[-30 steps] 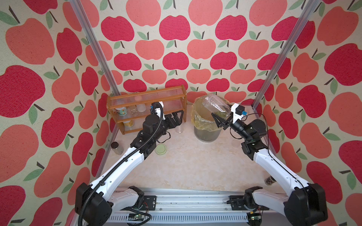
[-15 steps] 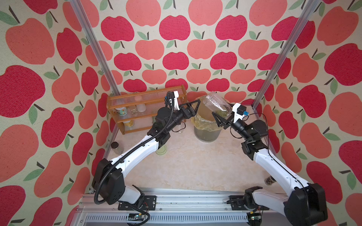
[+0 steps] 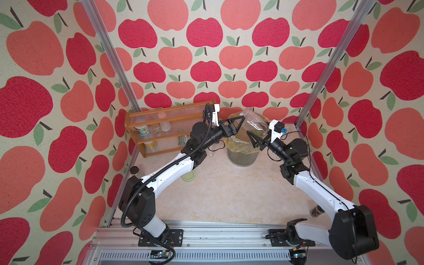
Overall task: Empty moldy mung beans from jars
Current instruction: Pour the moldy mung beans from the jar into the trash bin.
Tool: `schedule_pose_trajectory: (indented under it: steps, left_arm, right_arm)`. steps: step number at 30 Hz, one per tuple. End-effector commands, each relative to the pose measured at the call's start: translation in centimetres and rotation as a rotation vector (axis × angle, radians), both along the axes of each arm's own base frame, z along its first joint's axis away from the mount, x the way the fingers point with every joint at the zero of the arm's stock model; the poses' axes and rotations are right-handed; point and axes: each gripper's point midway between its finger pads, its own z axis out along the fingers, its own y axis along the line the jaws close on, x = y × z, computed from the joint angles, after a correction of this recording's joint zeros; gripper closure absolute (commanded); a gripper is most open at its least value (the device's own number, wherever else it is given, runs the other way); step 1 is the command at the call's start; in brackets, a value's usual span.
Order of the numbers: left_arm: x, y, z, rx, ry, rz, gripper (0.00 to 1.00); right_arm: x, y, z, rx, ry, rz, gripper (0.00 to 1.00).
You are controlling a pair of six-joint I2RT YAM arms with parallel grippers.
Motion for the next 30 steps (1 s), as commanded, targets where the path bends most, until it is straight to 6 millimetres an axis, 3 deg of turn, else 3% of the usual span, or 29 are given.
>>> schedule_pose_trajectory:
  steps: [1, 11, 25, 30]
  left_arm:
    - [-0.2, -0.7, 1.5, -0.039, -0.03, -0.038, 0.0]
    - [1.3, -2.1, -0.1, -0.056, 0.056, -0.067, 0.0]
    - [2.6, -4.5, -0.4, -0.083, 0.076, -0.138, 0.0]
    - [2.8, -5.1, -0.7, -0.074, 0.074, -0.142, 0.08]
  right_arm:
    - [-1.6, -0.5, 5.0, 0.094, -0.149, 0.031, 0.59]
    - [-1.4, -0.5, 5.5, 0.12, -0.157, 0.035, 0.59]
    - [-0.7, 0.3, 5.2, 0.141, -0.14, 0.085, 0.59]
    - [-0.2, 0.5, 4.9, 0.139, -0.124, 0.093, 0.59]
